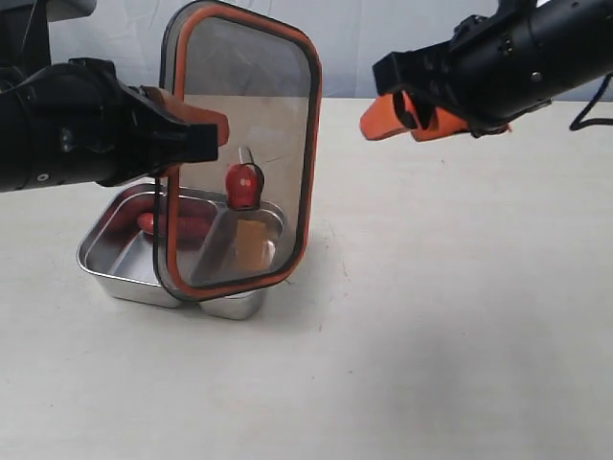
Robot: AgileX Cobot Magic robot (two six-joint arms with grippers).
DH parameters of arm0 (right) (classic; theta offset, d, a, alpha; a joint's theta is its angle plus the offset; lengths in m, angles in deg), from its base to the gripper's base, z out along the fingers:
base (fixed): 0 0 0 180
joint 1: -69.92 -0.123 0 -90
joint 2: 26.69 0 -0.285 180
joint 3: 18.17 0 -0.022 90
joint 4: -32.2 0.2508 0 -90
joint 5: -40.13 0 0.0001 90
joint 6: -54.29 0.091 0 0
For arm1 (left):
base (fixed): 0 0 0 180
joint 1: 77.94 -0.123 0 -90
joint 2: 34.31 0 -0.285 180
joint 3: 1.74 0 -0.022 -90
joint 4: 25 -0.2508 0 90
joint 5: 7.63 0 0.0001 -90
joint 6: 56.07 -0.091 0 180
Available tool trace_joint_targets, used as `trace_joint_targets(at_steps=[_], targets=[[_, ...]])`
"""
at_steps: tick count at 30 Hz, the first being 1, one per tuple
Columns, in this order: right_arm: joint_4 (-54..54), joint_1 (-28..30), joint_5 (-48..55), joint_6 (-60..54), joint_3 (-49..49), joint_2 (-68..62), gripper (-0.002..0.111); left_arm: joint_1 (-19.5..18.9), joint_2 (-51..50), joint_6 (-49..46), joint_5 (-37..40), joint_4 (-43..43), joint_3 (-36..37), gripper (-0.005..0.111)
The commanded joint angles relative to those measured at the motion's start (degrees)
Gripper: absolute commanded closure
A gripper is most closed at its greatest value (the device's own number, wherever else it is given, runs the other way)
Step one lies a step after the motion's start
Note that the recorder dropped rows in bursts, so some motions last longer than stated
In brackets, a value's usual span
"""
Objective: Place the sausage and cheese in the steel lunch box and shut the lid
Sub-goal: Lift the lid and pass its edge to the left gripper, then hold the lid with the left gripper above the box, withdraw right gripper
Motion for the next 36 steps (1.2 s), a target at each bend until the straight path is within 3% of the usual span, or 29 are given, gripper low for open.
trace_joint_targets(at_steps=[1,4,13,24,28,36], targets=[[-6.0,3.7,0.2,3.9,-0.1,3.8,0.053,0.0,0.4,0.2,-1.5,-0.2,-0.4,0.106],[-10.1,5.8,1.3,7.9,-0.1,5.8,0.053,0.0,0.4,0.1,-1.8,-0.9,-0.4,0.106],[-14.9,8.9,1.8,12.7,-0.1,8.1,0.053,0.0,0.4,0.3,-3.0,-16.8,-0.4,0.106],[-13.9,8.9,2.6,17.8,-0.1,8.1,0.053,0.0,0.3,0.2,-11.4,-48.8,-0.4,0.107],[-5.8,8.9,1.6,20.0,-0.1,8.1,0.053,0.0,0.3,0.2,-9.5,-58.5,-0.4,0.107],[21.1,8.8,-7.3,19.1,2.9,8.0,0.053,0.0,0.3,0.2,-5.8,-63.4,-0.4,0.107]])
